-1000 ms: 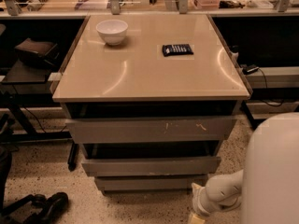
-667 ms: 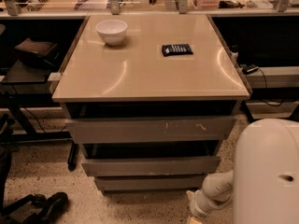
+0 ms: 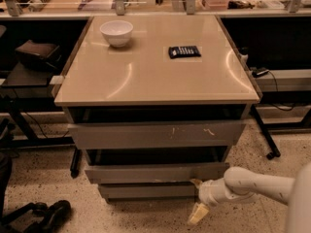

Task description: Close middle drawer

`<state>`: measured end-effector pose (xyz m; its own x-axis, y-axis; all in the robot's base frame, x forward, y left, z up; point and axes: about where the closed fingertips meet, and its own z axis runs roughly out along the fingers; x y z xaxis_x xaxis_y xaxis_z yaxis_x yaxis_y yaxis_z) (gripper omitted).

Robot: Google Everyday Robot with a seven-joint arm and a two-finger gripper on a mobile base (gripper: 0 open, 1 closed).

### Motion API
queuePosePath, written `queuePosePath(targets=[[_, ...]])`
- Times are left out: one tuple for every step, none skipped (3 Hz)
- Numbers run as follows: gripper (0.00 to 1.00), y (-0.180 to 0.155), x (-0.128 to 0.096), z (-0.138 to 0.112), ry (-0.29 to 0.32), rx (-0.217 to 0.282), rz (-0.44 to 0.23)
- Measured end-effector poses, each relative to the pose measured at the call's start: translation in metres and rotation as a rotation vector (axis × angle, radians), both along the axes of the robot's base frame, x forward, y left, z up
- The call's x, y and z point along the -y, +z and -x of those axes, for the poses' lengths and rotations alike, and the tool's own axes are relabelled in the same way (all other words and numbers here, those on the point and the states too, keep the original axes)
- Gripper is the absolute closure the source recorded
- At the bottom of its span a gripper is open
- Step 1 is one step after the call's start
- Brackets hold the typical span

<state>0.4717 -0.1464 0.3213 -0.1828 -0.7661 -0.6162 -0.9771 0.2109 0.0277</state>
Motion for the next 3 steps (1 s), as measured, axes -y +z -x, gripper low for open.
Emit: queuePosePath(targets=[[0.00, 0.023, 0.008, -0.023, -0.043, 0.075, -0.031], [0.00, 0.054, 0.026, -0.044, -0.104, 0.148, -0.044], [0.00, 0.054, 0.026, -0.039, -0.104, 0.148, -0.044]])
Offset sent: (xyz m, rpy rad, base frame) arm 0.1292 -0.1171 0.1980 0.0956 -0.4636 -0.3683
